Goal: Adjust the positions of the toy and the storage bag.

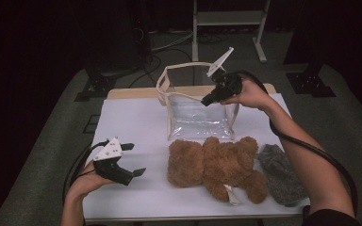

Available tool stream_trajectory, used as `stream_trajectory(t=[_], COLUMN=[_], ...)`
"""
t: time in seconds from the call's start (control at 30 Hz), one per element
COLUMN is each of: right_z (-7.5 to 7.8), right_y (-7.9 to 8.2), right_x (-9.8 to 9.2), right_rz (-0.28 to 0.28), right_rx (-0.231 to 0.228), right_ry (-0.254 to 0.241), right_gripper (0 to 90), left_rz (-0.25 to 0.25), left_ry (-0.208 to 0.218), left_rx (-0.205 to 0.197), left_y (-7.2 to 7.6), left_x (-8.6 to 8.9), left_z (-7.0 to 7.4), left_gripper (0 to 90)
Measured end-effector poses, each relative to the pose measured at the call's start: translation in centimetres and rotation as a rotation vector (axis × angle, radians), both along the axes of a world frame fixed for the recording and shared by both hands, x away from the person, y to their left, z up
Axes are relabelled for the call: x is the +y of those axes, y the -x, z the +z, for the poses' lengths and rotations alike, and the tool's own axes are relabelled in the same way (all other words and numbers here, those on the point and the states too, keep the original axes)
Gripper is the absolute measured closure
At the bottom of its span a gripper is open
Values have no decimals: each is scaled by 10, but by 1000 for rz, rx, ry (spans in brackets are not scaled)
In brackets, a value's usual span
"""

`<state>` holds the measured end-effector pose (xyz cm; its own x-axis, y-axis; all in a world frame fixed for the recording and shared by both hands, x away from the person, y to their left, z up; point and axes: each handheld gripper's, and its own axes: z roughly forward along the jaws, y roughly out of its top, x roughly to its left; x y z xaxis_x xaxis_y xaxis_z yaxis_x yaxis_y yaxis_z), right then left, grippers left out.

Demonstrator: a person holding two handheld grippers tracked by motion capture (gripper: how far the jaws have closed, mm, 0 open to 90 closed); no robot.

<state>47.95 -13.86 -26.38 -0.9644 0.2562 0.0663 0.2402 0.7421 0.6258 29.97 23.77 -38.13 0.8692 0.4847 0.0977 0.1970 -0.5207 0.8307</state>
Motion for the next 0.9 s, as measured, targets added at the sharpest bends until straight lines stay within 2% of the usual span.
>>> stream_trajectory(t=[0.43,0.67,0.8,0.9], right_z=[-2,-5,0,7], right_y=[29,27,28,30], right_x=[-5,-12,-16,-19], right_rz=[60,30,11,-1], right_rx=[40,42,33,5], right_ry=[-21,-43,-96,-115], right_gripper=[874,857,676,546], left_rz=[-6,-3,-4,-1], left_ry=[-5,-1,-7,-6], left_rx=[0,-3,1,5], left_y=[0,0,0,-1], left_x=[-2,-2,-1,-1], left_z=[0,1,-1,-1], left_gripper=[58,57,58,58])
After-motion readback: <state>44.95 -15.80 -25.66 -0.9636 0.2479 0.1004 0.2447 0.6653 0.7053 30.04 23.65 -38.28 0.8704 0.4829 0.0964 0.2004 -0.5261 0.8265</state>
